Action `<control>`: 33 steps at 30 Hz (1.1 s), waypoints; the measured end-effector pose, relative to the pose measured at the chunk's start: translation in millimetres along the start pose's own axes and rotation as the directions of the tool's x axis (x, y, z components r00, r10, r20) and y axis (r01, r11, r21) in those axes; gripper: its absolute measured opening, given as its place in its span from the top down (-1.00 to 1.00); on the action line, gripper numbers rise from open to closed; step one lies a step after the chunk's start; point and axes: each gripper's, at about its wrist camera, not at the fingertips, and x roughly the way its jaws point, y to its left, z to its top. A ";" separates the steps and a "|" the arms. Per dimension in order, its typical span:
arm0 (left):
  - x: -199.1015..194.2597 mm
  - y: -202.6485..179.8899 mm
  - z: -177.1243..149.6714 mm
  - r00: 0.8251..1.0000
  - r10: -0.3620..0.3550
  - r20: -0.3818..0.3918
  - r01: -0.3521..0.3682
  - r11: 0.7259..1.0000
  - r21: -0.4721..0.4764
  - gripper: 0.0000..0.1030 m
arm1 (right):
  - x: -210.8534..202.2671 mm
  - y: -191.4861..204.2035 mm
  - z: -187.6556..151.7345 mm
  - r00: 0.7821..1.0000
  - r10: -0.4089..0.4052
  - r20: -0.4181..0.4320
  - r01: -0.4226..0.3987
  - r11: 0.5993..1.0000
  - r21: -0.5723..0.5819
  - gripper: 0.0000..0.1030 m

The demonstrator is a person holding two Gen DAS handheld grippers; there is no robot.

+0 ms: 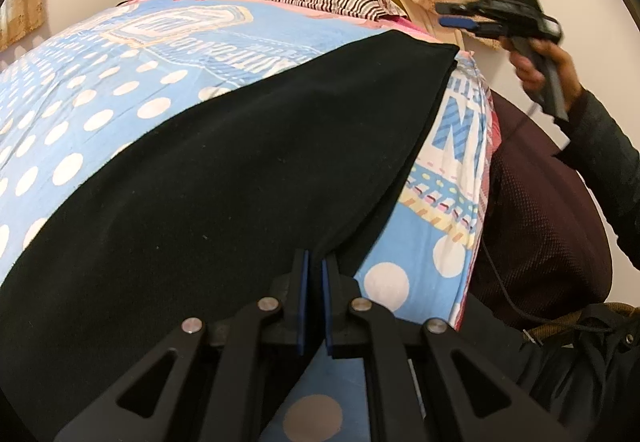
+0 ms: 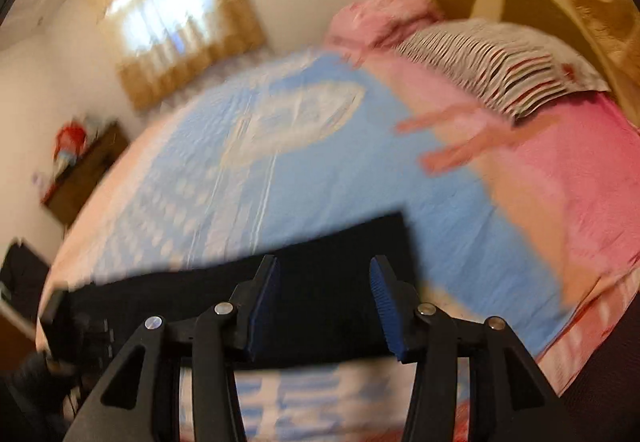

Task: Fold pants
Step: 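Open both grippers and lay the folded pants flat on the bed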

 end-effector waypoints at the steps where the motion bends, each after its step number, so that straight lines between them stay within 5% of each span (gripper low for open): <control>1: -0.7 0.3 -0.3 1.000 0.001 0.002 -0.001 1.000 -0.001 0.82 | 7.0 1.8 -7.2 0.999 0.008 -0.042 -0.008 1.000 0.001 0.05; 3: -3.5 1.4 -0.8 1.000 0.000 0.007 0.000 1.000 -0.010 0.81 | 27.0 -0.8 -23.8 0.990 -0.024 -0.141 0.026 1.000 0.011 0.05; 11: -59.5 18.2 -10.8 0.992 0.093 0.090 -0.089 0.995 -0.044 0.62 | 10.4 42.9 -12.5 0.996 -0.016 -0.092 0.011 0.998 -0.056 0.05; 14: -107.5 47.2 -32.3 0.966 0.217 0.138 -0.203 0.973 -0.113 0.27 | 15.6 85.1 0.5 0.995 0.048 -0.093 -0.060 0.990 -0.125 0.05; 18: -151.5 86.5 -68.9 0.911 0.396 0.115 -0.371 0.909 -0.188 0.24 | 46.1 153.8 10.5 0.979 0.136 -0.152 -0.166 0.964 -0.207 0.05; 22: -191.3 125.5 -114.5 0.857 0.512 0.057 -0.474 0.827 -0.302 0.24 | 84.8 233.5 12.9 0.940 0.249 -0.233 -0.308 0.914 -0.263 0.05; 26: -212.1 147.1 -153.5 0.819 0.573 0.016 -0.522 0.757 -0.394 0.24 | 129.0 313.0 10.0 0.876 0.349 -0.332 -0.443 0.855 -0.270 0.05; 29: -204.7 150.1 -176.2 0.832 0.553 -0.035 -0.510 0.740 -0.439 0.24 | 164.3 366.8 3.7 0.837 0.382 -0.391 -0.502 0.822 -0.271 0.05; 33: -202.0 138.0 -193.0 0.834 0.552 -0.009 -0.496 0.741 -0.453 0.22 | 210.2 418.9 -8.2 0.775 0.413 -0.478 -0.554 0.807 -0.202 0.05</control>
